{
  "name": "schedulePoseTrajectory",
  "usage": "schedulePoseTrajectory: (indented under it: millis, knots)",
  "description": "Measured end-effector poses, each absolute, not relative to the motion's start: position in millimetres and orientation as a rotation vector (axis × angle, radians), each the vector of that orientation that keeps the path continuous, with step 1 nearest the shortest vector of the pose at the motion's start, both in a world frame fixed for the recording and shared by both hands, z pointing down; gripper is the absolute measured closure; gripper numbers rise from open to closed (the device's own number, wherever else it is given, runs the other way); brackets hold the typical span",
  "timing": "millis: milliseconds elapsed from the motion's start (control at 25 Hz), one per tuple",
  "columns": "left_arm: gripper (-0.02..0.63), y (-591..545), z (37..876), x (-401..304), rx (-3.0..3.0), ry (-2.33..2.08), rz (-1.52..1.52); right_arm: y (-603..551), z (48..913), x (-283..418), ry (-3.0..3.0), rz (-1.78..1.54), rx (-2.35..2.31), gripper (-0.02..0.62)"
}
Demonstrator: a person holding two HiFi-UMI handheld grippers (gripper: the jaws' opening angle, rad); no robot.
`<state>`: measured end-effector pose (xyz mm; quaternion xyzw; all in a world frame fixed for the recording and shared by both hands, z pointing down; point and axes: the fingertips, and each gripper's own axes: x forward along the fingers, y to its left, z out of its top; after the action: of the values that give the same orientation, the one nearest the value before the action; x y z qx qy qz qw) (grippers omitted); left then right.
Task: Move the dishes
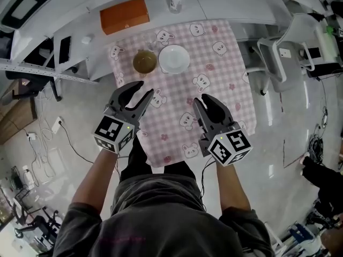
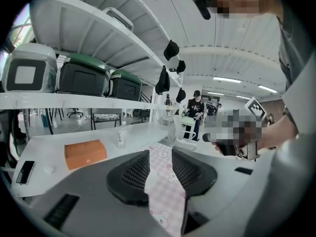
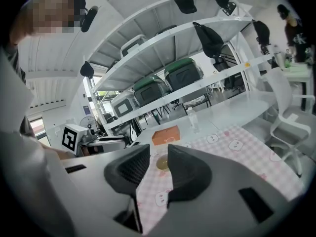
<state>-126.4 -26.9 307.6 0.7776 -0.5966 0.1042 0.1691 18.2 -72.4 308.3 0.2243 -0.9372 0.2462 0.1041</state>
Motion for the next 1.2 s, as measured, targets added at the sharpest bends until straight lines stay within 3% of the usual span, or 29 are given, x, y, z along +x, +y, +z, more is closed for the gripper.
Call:
schedulePoseTrajectory:
  millis: [1200]
  knots:
    - [0.465, -63.7, 378.1, -260.5, 2.192, -1.574, 0.273, -134.1, 376.4, -134.7, -2.673, 0.598, 0.745, 0.499]
